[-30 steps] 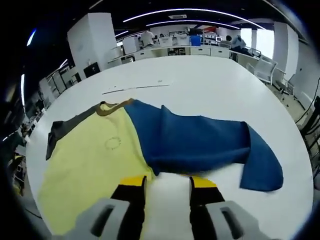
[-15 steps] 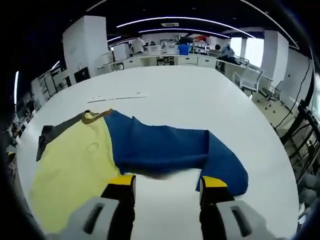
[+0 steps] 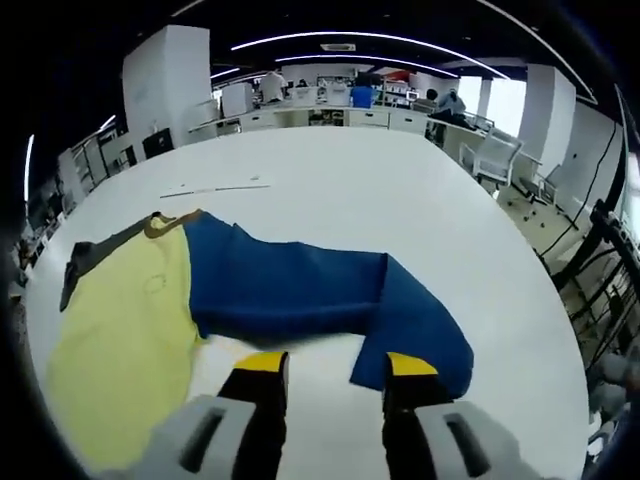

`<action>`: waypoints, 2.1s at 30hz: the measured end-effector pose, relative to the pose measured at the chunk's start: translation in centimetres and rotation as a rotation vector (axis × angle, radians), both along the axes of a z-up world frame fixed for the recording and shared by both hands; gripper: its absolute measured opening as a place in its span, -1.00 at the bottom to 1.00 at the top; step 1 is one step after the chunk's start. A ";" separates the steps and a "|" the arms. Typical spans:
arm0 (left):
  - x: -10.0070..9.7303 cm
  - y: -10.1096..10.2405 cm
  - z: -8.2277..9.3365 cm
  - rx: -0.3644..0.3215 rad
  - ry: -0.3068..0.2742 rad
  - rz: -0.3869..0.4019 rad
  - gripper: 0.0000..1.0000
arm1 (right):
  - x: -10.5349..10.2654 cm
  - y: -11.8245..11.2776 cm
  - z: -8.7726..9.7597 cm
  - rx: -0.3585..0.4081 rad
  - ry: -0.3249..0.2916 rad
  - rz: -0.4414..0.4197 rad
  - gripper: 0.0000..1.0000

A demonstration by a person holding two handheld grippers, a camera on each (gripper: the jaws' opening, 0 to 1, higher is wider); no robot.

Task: Fold the garment on the visible template until the final outline fits inside the template.

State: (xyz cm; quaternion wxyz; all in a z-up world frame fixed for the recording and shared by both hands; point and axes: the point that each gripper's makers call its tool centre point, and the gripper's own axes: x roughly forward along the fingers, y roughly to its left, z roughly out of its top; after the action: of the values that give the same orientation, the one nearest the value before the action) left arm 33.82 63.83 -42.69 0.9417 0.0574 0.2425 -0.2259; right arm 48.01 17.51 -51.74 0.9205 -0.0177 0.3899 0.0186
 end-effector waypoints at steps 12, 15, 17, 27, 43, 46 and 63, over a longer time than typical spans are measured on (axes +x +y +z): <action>0.0 0.2 0.0 0.005 0.006 0.010 0.93 | -0.1 -1.0 -1.5 -0.019 0.060 -0.009 -0.60; 0.0 0.4 0.0 0.005 0.005 0.016 0.92 | -0.2 -1.4 -1.5 -0.031 0.056 -0.016 -0.71; 0.0 0.5 -0.1 0.006 0.007 0.022 0.92 | -0.2 -1.7 -1.5 -0.047 0.057 -0.009 -0.77; 0.0 0.5 0.0 -0.001 0.005 0.028 0.90 | -0.6 -2.7 -0.6 -0.101 0.041 0.018 -1.00; 0.2 -0.1 -0.1 -0.012 0.007 0.008 0.88 | 1.5 -9.5 6.4 -0.265 -0.046 -0.035 -1.00; 0.4 -0.1 0.0 0.002 0.003 -0.002 0.89 | 1.8 -10.6 6.6 -0.276 -0.037 -0.051 -1.00; 0.0 0.0 -0.2 0.010 0.009 -0.009 0.91 | 0.2 -14.8 5.2 -0.362 0.134 -0.069 -1.00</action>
State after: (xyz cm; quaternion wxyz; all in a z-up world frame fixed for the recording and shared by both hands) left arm 33.84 63.87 -42.87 0.9393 0.0621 0.2475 -0.2294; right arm 48.24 2.73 -46.57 0.8743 -0.1685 0.4477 -0.0821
